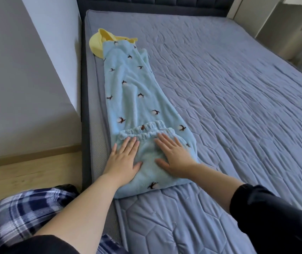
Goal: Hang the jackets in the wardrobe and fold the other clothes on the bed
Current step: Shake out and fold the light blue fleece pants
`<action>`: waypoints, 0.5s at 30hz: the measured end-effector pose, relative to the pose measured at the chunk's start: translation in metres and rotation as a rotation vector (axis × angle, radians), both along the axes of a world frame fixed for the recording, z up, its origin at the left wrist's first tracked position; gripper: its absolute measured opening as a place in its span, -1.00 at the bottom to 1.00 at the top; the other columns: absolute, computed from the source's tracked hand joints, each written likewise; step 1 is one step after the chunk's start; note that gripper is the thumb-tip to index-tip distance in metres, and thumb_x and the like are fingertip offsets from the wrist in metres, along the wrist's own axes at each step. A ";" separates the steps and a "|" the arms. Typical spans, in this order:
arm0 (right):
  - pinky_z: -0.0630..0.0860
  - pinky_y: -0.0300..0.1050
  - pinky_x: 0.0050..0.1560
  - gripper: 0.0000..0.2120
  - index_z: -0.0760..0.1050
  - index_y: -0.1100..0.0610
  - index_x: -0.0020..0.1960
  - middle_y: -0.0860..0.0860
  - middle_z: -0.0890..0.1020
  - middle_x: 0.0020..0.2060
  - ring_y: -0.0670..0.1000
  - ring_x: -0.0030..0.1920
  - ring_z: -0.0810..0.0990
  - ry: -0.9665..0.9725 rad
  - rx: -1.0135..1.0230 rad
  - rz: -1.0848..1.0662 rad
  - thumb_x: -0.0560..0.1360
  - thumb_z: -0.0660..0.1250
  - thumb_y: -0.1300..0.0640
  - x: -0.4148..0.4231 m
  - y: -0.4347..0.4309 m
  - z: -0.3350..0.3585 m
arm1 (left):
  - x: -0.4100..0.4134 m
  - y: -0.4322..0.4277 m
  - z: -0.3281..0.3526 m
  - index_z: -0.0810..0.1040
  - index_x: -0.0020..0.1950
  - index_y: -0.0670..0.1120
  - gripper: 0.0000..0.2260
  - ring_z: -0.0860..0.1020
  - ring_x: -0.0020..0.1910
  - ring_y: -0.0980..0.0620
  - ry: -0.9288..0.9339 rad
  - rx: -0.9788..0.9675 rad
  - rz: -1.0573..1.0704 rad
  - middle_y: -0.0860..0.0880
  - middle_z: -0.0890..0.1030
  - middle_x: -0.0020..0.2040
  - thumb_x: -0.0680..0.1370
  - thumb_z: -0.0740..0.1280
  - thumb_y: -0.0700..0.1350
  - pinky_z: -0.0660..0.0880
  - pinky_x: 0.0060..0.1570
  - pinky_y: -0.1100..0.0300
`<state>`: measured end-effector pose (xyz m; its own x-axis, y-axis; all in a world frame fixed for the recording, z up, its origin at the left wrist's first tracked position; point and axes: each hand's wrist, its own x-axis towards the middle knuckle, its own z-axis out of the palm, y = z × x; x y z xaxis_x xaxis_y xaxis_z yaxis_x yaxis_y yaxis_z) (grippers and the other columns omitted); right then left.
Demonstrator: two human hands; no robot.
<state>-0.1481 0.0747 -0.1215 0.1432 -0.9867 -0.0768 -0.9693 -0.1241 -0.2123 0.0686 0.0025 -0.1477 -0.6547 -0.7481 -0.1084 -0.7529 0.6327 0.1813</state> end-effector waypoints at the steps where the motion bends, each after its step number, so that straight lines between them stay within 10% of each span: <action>1: -0.23 0.05 0.52 -0.21 -0.06 0.02 0.56 -0.02 -0.10 0.55 -0.10 0.50 -0.25 0.007 0.021 0.082 0.49 -0.04 -0.39 0.006 0.009 0.001 | 0.001 -0.001 0.002 -0.22 0.56 0.00 -0.36 -0.33 0.50 0.12 0.021 0.013 -0.002 0.10 -0.27 0.55 0.60 -0.02 0.22 -0.22 0.48 -0.03; 4: -0.19 0.20 0.47 -0.04 -0.11 0.07 0.56 0.07 -0.10 0.55 0.05 0.54 -0.17 0.225 0.082 0.256 0.38 0.04 -0.49 0.021 0.032 -0.001 | 0.007 -0.003 0.004 -0.20 0.56 0.03 -0.39 -0.31 0.50 0.13 0.019 0.062 -0.005 0.10 -0.26 0.55 0.62 0.01 0.18 -0.22 0.47 -0.01; 8: 0.07 0.19 0.46 -0.08 -0.17 0.10 0.56 0.22 -0.04 0.53 0.18 0.52 0.03 0.413 0.162 0.209 0.45 0.36 -0.10 0.033 0.035 0.006 | 0.007 -0.003 0.007 -0.15 0.57 0.07 -0.44 -0.29 0.51 0.13 0.037 0.130 -0.008 0.11 -0.25 0.55 0.64 0.01 0.14 -0.19 0.47 -0.04; 12: 0.46 -0.01 0.04 -0.50 0.29 0.08 0.37 0.12 0.52 0.16 0.16 0.14 0.54 0.281 0.139 0.132 0.46 0.32 0.09 0.045 0.024 0.030 | 0.009 -0.006 0.012 0.04 0.56 0.10 -0.52 -0.23 0.52 0.15 0.099 0.201 -0.003 0.14 -0.13 0.57 0.65 0.01 0.12 -0.14 0.46 -0.08; 15: 0.35 -0.12 -0.21 -0.72 0.44 0.03 0.09 0.06 0.60 -0.11 0.14 -0.07 0.56 0.181 0.189 0.059 0.40 0.37 0.11 0.043 0.009 0.067 | 0.011 -0.009 0.026 0.23 0.51 0.10 -0.58 -0.24 0.53 0.11 0.184 0.198 -0.003 0.15 -0.06 0.57 0.65 -0.01 0.12 -0.16 0.46 -0.12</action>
